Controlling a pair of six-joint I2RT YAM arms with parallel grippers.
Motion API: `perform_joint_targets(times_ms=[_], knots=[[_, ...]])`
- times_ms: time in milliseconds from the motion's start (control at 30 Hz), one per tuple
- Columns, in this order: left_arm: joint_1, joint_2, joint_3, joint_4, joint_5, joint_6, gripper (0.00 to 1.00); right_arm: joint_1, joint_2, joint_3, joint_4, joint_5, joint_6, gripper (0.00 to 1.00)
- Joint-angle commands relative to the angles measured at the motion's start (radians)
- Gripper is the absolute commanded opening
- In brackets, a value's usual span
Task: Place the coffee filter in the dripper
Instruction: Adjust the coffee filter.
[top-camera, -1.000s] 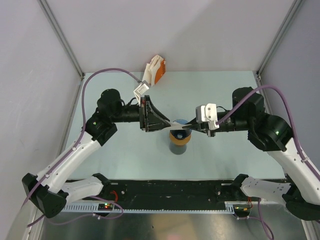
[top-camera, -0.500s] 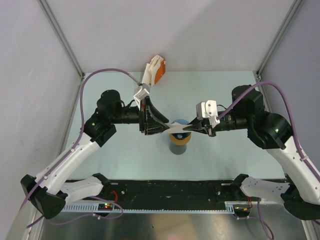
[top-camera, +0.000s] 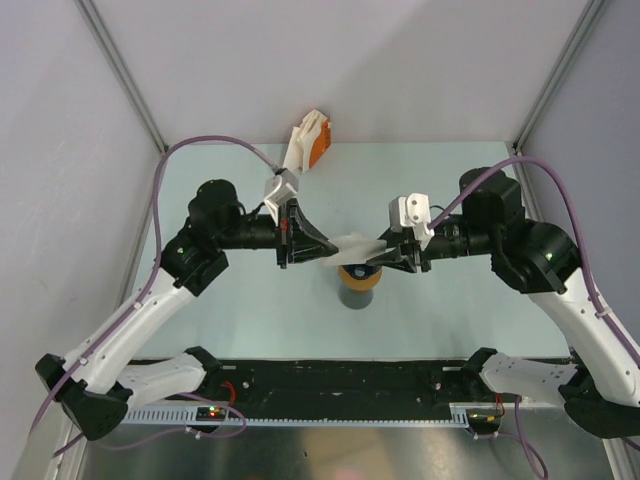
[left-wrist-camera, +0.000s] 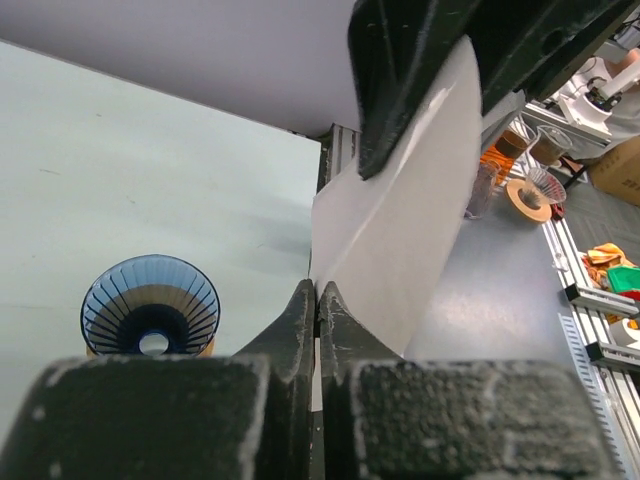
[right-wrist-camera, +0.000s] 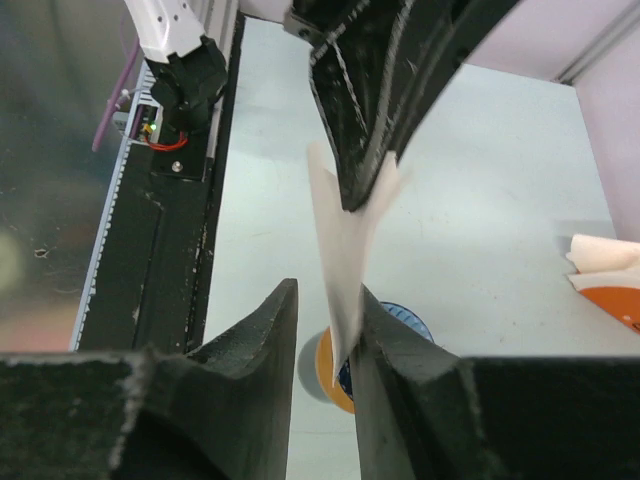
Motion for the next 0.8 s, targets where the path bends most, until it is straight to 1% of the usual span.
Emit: perform_joint_targets(times_ms=[0,233,300,367,467,600,667,767], knots=[[-0.001,-0.050,0.047,0.011,-0.035,0.024,0.00,-0.031,-0.020,0.024,-0.040,0.012,0.025,0.32],[-0.001,-0.046,0.062,0.011,-0.034,0.000,0.00,-0.051,-0.039,-0.018,-0.055,0.003,0.009,0.34],[-0.001,-0.043,0.069,0.013,-0.036,-0.004,0.00,-0.052,-0.038,-0.025,-0.054,0.000,0.005,0.33],[-0.001,-0.040,0.075,0.012,-0.037,-0.009,0.00,-0.053,-0.036,-0.031,-0.049,-0.001,0.004,0.30],[0.000,-0.040,0.080,0.013,-0.045,-0.014,0.00,-0.052,-0.029,-0.034,-0.046,0.003,-0.005,0.17],[-0.001,-0.046,0.091,0.013,-0.058,-0.023,0.00,-0.053,-0.020,-0.034,-0.062,0.032,-0.026,0.04],[-0.001,-0.050,0.094,0.012,-0.072,-0.026,0.00,-0.053,-0.018,-0.034,-0.063,0.058,-0.030,0.01],[0.001,-0.059,0.093,0.012,-0.088,-0.030,0.00,-0.052,-0.018,-0.033,-0.055,0.124,-0.022,0.00]])
